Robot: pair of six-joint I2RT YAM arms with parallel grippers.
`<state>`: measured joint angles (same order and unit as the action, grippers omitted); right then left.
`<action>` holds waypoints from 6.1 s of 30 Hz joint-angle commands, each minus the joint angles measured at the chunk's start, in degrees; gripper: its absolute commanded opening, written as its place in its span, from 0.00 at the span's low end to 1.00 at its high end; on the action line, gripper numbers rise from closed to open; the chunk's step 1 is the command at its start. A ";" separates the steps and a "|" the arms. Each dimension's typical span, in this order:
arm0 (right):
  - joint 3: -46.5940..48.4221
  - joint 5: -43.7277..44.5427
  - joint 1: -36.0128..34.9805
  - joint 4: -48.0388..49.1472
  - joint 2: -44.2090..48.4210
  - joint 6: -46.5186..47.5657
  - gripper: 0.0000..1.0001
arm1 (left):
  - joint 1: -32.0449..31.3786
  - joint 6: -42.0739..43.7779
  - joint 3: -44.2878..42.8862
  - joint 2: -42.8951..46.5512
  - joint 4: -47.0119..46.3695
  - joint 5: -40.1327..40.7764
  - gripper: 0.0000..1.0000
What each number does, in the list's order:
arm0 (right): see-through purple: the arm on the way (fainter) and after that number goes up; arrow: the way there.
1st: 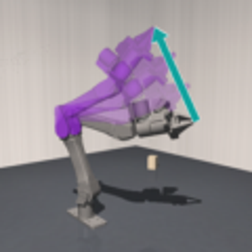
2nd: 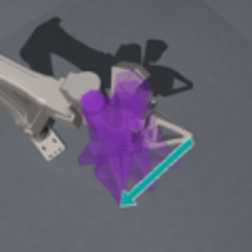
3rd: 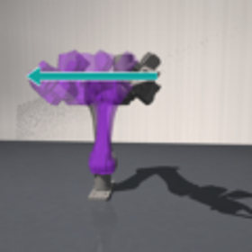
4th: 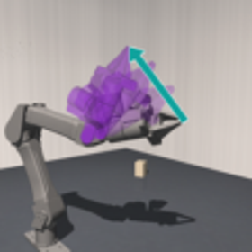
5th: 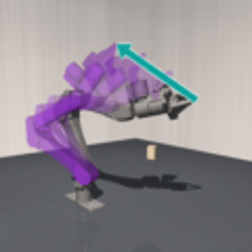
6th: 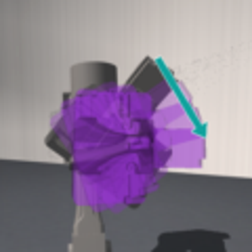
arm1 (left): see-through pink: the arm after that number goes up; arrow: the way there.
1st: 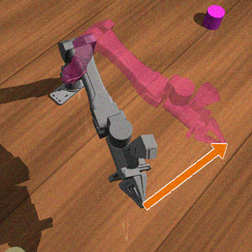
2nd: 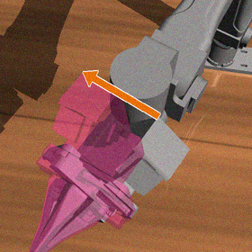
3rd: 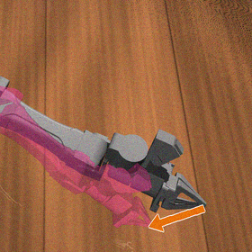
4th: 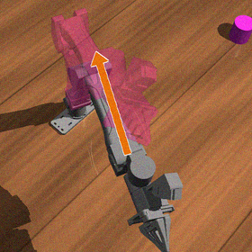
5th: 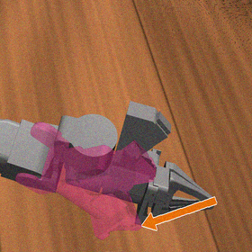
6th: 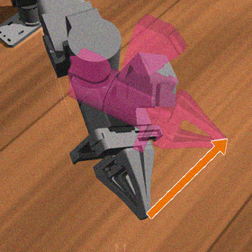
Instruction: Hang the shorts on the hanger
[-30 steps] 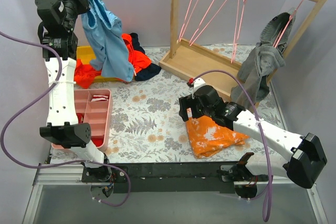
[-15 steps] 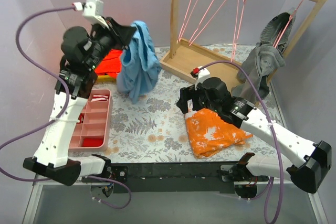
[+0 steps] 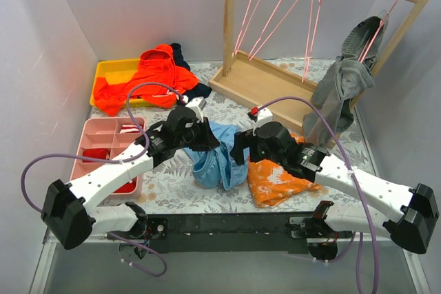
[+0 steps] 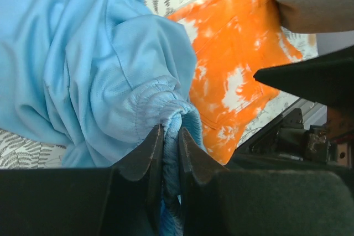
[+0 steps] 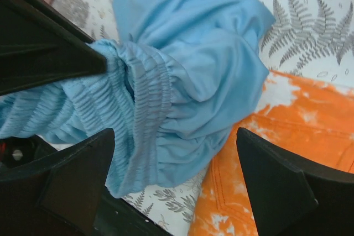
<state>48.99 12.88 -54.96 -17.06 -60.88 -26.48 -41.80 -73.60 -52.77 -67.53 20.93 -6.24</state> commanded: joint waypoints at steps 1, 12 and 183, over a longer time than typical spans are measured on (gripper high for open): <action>-2.93 7.75 -3.22 0.45 -2.57 -3.40 0.98 | 0.23 -4.09 -1.80 -1.20 -1.51 -0.08 0.00; -2.76 12.43 -11.83 -3.07 -7.57 -11.48 0.96 | 0.23 -3.83 -1.89 -2.44 -0.36 -0.62 0.00; 66.40 17.26 35.80 -21.87 -29.21 19.89 0.10 | 8.49 5.14 -5.23 11.63 13.18 1.85 0.81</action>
<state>113.67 28.75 -19.20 -41.65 -92.12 -7.03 -33.50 -69.36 -56.42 -56.10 35.31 -3.66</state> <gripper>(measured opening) 0.162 0.812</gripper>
